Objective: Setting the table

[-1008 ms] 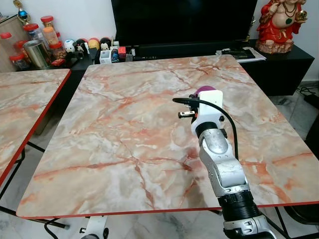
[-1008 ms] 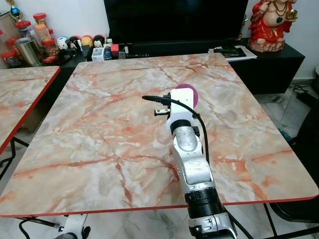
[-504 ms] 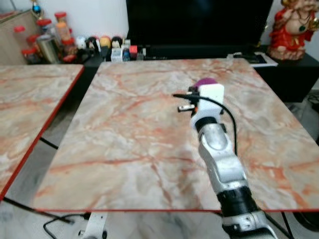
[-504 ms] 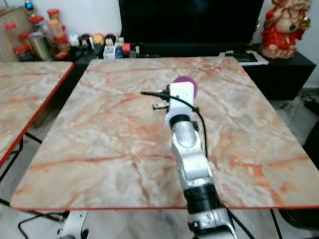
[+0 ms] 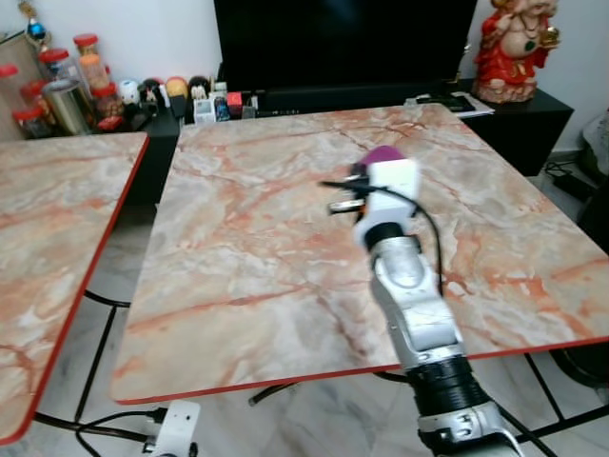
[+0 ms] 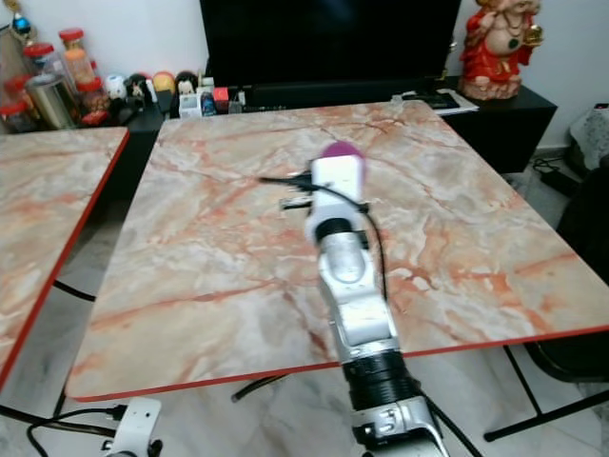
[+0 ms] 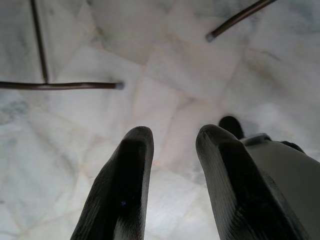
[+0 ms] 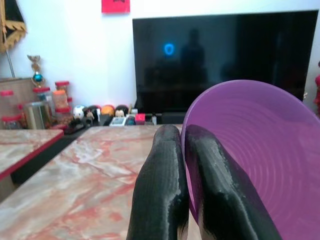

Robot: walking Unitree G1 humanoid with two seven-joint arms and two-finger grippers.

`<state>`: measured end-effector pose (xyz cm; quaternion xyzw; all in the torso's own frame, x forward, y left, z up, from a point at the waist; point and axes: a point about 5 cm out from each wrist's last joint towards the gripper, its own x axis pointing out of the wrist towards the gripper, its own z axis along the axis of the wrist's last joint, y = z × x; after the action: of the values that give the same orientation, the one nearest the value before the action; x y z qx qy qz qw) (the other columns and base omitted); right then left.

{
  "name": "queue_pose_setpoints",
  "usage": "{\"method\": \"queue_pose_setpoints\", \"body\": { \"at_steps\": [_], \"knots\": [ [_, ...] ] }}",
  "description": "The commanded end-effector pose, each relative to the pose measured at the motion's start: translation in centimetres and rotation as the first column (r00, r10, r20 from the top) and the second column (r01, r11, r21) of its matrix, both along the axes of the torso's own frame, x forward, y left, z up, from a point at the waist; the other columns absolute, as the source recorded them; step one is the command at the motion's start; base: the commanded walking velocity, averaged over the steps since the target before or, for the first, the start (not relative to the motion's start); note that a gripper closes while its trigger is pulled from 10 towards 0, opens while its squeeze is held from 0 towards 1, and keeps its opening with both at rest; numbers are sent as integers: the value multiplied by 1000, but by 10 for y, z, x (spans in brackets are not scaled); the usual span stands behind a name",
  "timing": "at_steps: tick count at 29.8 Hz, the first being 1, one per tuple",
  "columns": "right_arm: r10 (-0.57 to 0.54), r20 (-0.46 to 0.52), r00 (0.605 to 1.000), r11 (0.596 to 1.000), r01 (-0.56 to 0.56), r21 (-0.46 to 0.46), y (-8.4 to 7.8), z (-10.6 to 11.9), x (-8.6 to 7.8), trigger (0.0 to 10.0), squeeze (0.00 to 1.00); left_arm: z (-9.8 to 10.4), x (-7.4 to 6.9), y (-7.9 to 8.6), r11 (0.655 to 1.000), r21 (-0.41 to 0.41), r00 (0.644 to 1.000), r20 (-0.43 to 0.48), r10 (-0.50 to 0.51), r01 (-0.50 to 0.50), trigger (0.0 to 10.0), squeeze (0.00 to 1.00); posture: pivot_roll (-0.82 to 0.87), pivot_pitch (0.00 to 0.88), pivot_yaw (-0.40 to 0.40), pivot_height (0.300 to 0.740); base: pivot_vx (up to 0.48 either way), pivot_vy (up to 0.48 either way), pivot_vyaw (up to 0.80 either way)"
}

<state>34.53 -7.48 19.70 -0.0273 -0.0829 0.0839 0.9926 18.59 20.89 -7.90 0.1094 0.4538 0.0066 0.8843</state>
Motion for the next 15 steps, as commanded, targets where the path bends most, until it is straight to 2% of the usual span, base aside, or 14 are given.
{"method": "queue_pose_setpoints", "body": {
  "at_steps": [1, 3, 11, 15],
  "knots": [
    [-17, 9, 1000, 1000, 17, 1, -6, 2, 2, 10000, 0, -1, -1, -4, 1000, -5, 1000, -11, -7, 7, 10000, 0, -59, 0, 41, 736, 0, 360, 0],
    [-8, 30, 1000, 1000, 9, -10, -3, 3, 0, 10000, 0, -1, -1, -2, 1000, 2, 1000, -12, -11, 11, 10000, 0, -48, 0, 45, 736, 0, 360, 447],
    [28, 38, 999, 1000, -28, 10, 2, 5, 0, 10000, 0, -1, -1, 0, 1000, 9, 1000, -9, -10, 10, 10000, 0, -42, 0, 32, 736, 0, 361, 0],
    [32, 35, 999, 999, -33, 7, 3, 4, 0, 10000, 0, -1, -2, -1, 1000, 8, 1000, -12, -7, 7, 10000, 0, -38, 0, 27, 736, 0, 0, 0]
  ]
}}
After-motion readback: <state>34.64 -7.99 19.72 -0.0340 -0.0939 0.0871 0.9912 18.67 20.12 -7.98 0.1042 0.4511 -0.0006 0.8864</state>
